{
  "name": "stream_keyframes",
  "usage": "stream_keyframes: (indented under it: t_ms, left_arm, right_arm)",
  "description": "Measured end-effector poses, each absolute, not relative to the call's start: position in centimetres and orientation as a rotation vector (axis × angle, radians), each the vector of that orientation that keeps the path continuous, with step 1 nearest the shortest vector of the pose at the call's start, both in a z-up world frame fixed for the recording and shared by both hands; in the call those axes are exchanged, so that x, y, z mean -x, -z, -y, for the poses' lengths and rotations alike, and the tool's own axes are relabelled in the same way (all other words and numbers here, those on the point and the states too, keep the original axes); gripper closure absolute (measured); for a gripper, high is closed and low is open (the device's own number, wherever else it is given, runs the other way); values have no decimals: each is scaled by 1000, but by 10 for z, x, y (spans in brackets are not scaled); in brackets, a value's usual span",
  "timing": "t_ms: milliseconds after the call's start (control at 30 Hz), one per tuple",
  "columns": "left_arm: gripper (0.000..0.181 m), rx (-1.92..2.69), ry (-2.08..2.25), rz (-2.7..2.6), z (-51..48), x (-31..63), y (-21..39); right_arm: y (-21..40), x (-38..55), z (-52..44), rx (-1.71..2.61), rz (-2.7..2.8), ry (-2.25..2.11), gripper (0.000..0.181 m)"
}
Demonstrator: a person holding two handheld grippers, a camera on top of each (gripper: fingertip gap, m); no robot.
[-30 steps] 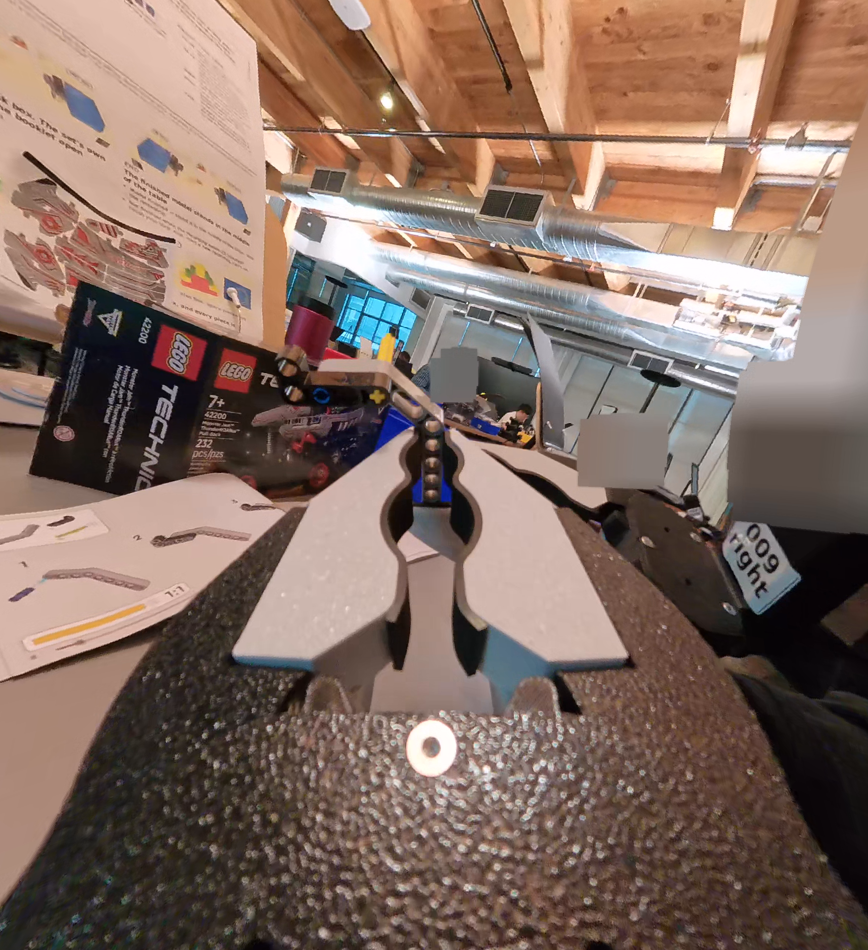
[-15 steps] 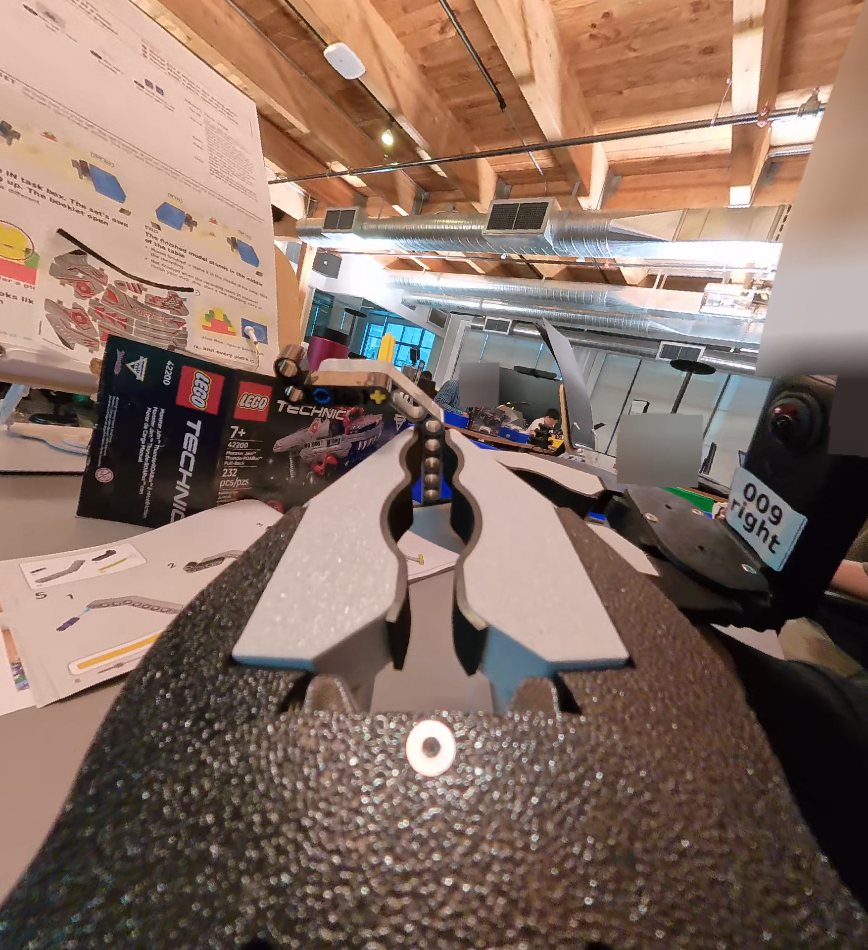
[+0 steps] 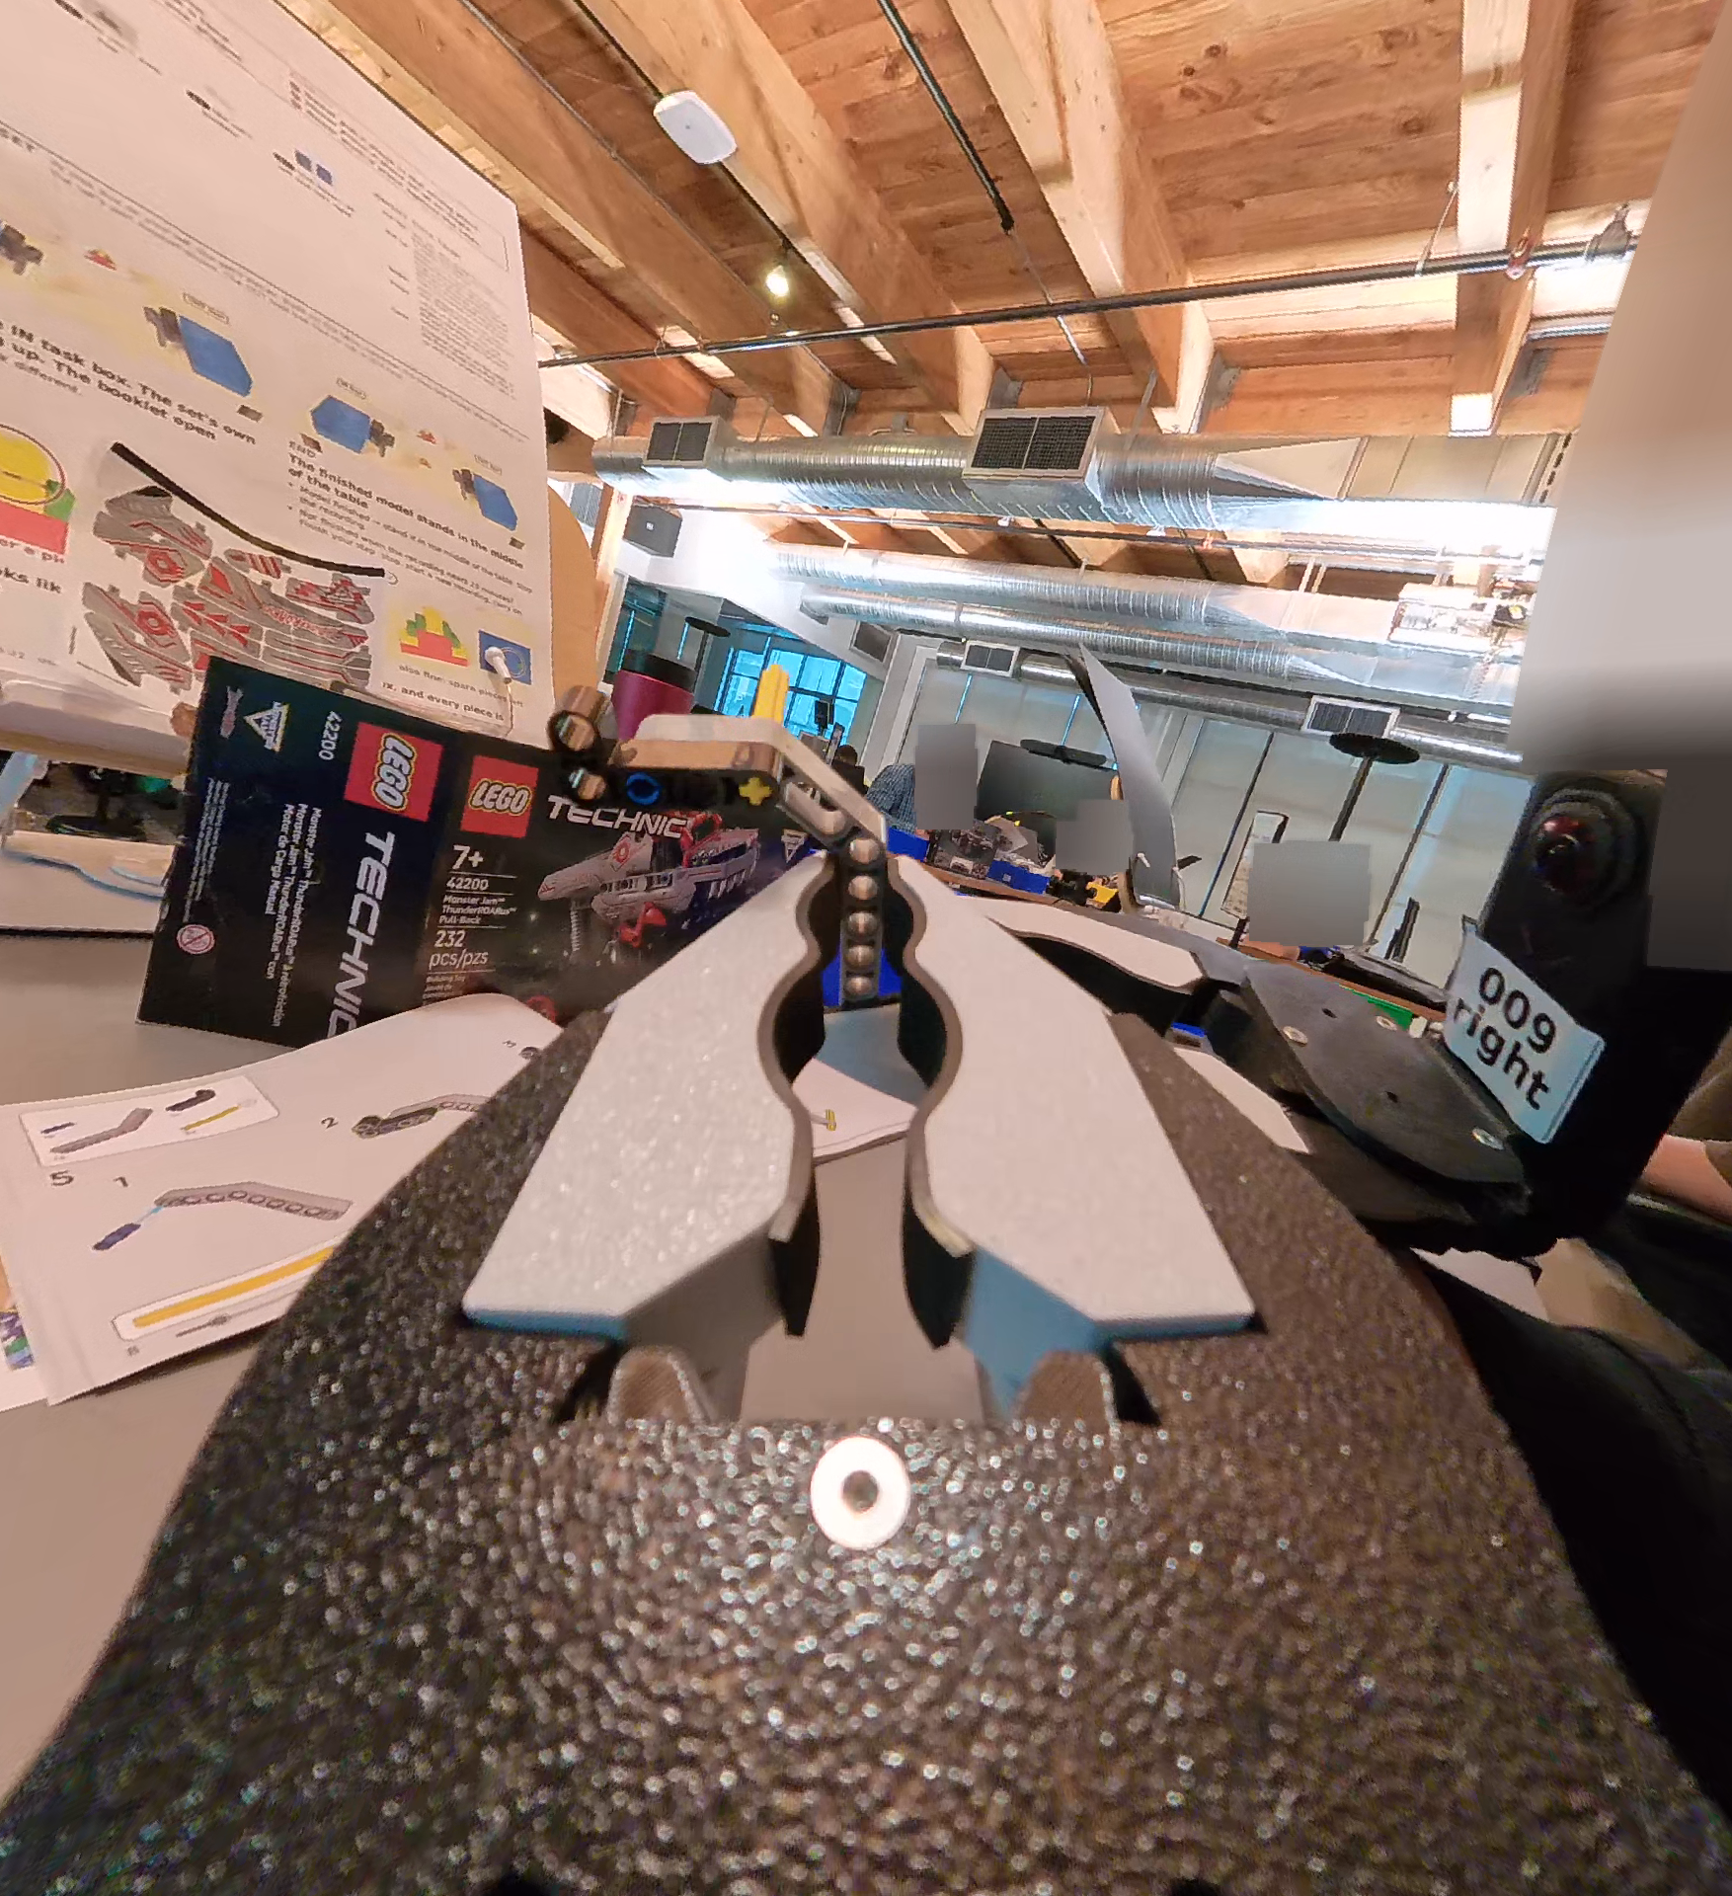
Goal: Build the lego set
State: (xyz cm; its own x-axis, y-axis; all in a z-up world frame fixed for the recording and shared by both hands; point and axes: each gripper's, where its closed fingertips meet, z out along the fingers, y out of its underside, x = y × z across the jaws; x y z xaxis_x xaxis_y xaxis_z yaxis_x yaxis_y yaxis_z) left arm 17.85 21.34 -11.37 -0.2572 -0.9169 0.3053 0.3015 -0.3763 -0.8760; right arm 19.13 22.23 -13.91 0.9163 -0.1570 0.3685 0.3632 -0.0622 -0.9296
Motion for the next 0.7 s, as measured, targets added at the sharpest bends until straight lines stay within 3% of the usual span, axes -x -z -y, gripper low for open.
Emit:
stream_keyframes:
  t_ms: [700]
  left_arm:
    - [177, 1115, 1858, -811, -215, -178, 113]
  right_arm:
    - [131, -186, -222, 1526, 244, 612, 143]
